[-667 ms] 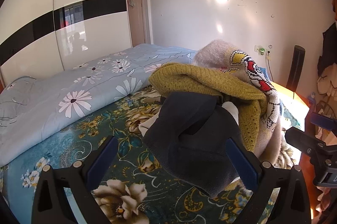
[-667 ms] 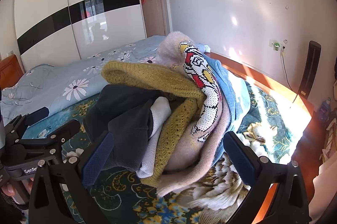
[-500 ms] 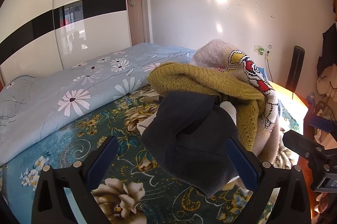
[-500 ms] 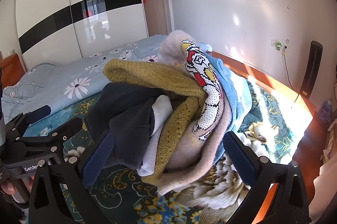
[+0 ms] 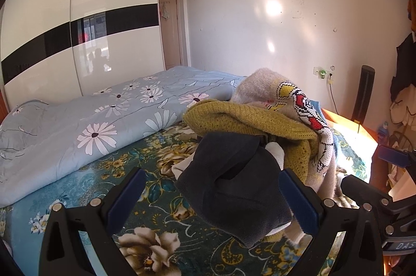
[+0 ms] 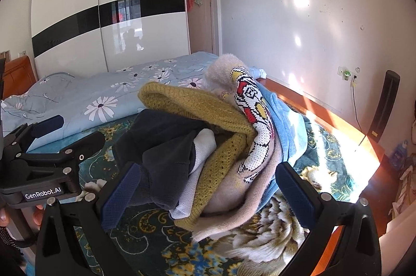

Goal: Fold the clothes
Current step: 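Reach the right gripper toward the light-blue sweatshirt in the clothes heap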

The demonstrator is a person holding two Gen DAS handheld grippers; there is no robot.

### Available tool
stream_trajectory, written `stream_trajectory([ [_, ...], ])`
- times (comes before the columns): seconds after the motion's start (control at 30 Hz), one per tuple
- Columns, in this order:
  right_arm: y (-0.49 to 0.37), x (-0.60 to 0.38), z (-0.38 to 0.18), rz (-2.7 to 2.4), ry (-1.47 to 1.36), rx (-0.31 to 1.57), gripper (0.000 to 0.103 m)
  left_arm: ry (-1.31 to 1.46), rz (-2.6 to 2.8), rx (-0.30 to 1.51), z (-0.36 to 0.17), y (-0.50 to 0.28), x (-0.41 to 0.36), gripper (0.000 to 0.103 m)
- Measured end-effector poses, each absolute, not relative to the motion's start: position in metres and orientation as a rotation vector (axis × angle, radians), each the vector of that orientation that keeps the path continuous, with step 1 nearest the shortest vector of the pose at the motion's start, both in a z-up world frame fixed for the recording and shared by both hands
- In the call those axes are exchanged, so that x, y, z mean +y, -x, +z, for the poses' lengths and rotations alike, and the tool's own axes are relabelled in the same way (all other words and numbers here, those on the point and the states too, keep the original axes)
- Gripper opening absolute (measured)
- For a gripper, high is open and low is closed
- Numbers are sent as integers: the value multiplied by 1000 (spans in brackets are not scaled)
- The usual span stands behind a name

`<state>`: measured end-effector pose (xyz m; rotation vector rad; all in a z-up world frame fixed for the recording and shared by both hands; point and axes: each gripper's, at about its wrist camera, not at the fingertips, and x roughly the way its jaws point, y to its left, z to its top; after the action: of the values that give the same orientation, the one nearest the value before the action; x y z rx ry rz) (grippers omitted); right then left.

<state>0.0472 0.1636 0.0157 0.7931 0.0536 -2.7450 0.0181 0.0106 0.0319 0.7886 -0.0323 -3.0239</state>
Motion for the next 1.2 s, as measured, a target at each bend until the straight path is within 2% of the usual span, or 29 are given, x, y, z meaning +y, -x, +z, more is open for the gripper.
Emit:
stream_trajectory([
  [0.23, -47, 170, 22, -2740, -789, 26, 103, -765, -3066, -24, 43, -22, 17, 103],
  [0.47, -50, 175, 27, -2736, -756, 32, 103, -636, -3130, 60, 58, -35, 19, 103],
  [0.67, -48, 182, 32, -2717, -736, 26, 103, -653, -3122, -20, 67, -34, 25, 103],
  [1.0, -43, 188, 41, -2653, -658, 37, 103, -751, -3138, 26, 66, -24, 24, 103],
  [1.2, -38, 190, 39, -2625, -632, 72, 103, -741, -3114, -29, 63, -19, 27, 103],
])
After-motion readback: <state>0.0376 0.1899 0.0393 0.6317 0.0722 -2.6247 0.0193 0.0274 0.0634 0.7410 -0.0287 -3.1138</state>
